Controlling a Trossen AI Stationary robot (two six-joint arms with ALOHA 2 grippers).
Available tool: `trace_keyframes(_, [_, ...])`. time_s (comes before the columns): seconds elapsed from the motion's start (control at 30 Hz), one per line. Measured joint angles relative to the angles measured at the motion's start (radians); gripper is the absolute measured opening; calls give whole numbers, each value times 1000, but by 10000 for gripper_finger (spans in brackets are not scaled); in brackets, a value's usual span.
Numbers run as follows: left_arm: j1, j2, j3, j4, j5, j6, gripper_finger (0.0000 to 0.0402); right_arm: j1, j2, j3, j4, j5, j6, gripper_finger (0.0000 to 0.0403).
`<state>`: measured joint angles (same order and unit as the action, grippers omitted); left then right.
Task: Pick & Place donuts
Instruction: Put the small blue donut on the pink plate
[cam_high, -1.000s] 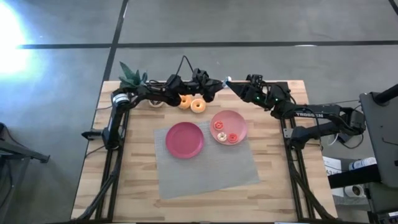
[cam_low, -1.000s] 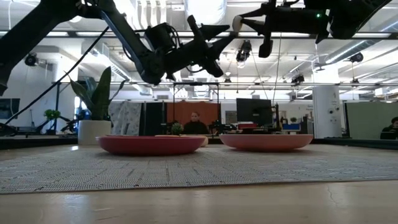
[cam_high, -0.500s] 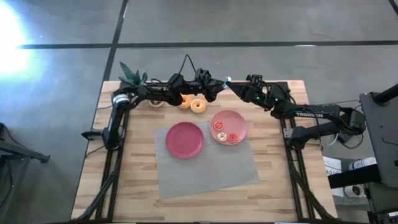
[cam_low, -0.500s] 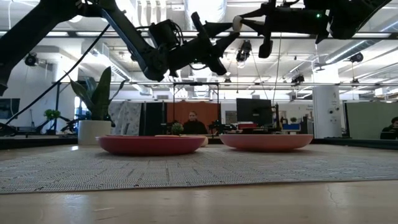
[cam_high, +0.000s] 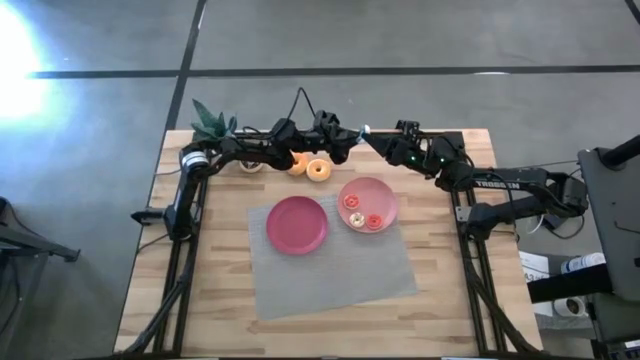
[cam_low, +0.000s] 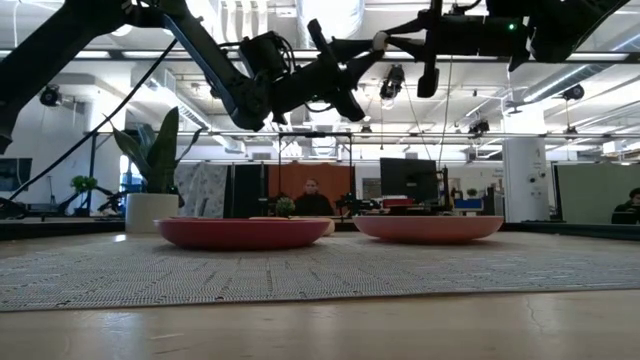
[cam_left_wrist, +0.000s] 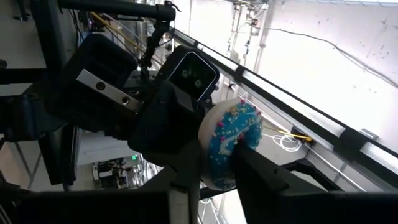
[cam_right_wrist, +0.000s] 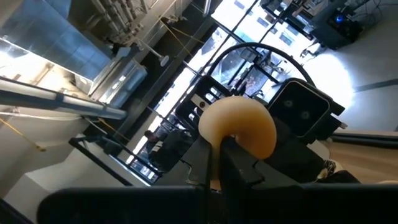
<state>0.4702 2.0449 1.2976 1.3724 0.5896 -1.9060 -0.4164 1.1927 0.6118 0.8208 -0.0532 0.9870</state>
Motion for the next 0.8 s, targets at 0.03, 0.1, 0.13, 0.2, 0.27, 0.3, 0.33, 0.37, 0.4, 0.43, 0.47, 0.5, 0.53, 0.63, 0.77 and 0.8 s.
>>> trace_keyframes(0.03, [0,0,0,0,0,3,53,0,0,0,-1,0,0,13])
trace_keyframes(0.1, [0,0,0,0,0,10,38,0,0,0,-7,0,0,13])
trace_keyframes(0.13, [0,0,0,0,3,13,31,0,0,0,-10,0,2,13])
trace_keyframes(0.2, [1,0,0,0,9,21,17,0,-2,0,-22,0,14,13])
trace_keyframes(0.27, [3,0,-2,0,17,26,8,0,-9,0,-49,0,23,16])
trace_keyframes(0.3, [4,0,-3,-2,23,29,6,0,-16,0,-70,-1,28,21])
trace_keyframes(0.33, [6,0,-6,-3,26,31,4,0,-25,0,-97,-2,30,28])
trace_keyframes(0.37, [6,0,-10,-6,29,33,4,0,-37,0,-132,-4,29,38])
trace_keyframes(0.4, [8,0,-11,-13,33,40,3,-1,-51,0,-169,-4,28,50])
trace_keyframes(0.43, [11,0,-12,-21,41,47,3,-1,-67,0,-206,-4,27,62])
trace_keyframes(0.47, [12,0,-12,-30,50,53,4,-1,-85,0,-252,-3,25,76])
trace_keyframes(0.5, [14,0,-12,-33,56,63,4,-1,-104,0,-301,2,20,90])
trace_keyframes(0.53, [15,0,-12,-39,60,74,4,-1,-124,0,-348,7,11,104])
trace_keyframes(0.63, [18,-2,-16,-86,93,125,4,-1,-190,13,-502,32,-5,144])
trace_keyframes(0.77, [20,-3,-28,-298,165,288,4,3,-267,61,-763,103,-22,184])
trace_keyframes(0.8, [19,-3,-28,-378,177,344,4,10,-276,82,-829,123,-29,191])
